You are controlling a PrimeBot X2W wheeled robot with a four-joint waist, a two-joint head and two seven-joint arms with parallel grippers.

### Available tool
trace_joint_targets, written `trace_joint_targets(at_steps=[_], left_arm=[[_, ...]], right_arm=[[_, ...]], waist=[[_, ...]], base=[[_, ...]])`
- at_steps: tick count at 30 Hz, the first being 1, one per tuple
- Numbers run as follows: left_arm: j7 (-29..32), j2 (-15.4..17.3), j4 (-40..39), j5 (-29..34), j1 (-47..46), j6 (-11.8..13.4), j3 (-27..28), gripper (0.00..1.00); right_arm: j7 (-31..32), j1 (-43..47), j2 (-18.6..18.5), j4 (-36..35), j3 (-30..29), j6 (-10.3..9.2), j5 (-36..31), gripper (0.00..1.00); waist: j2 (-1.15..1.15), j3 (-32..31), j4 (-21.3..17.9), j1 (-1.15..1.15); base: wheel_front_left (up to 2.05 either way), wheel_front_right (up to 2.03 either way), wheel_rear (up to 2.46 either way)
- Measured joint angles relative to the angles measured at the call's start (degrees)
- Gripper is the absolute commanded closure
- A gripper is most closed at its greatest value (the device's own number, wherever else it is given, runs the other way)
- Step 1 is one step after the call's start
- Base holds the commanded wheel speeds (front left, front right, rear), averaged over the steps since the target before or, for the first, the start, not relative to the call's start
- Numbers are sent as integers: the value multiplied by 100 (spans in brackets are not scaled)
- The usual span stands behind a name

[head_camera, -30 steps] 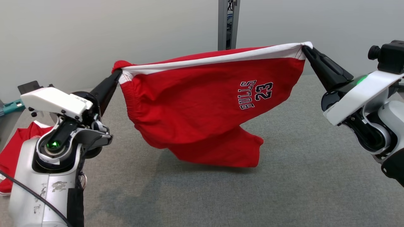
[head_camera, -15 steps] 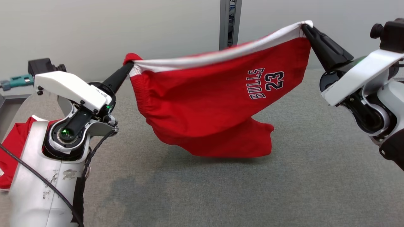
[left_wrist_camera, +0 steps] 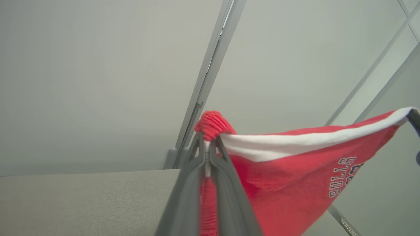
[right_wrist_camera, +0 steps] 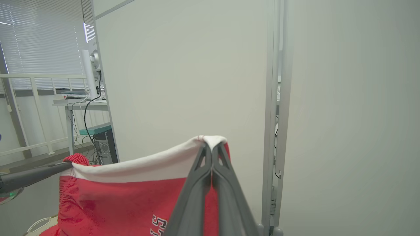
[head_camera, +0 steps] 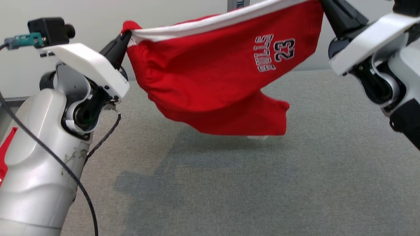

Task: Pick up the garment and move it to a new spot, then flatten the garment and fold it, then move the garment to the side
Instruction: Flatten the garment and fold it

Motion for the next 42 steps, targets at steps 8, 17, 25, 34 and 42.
trace_joint_targets(at_steps=[8,17,25,34,42], left_arm=[[-637,42,625,1006,-890,-85,-506,100],[-903,-169,1280,1093,-1038,-234,-647,100],[-695,-281,1662,857,-1345,-247,-531,100],[-421,-510,2381,791,-2935,-73,-402,100],[-2053,-1033,2839,916,-4398,-164,-214,100]], right_arm=[[-152,-733,428,895,-98,0,-584,100],[-169,-761,697,1255,-243,0,-851,100],[-169,-900,716,1479,-32,0,-735,100],[-143,-2232,1077,2454,185,0,-905,100],[-176,-3579,1223,3139,-1278,0,-2183,100]], waist=[[0,-5,18,0],[0,-6,71,0],[0,319,92,0],[0,1416,73,0],[0,2386,123,0]], base=[[0,0,0],[0,0,0],[0,0,0],[0,0,0],[0,0,0]])
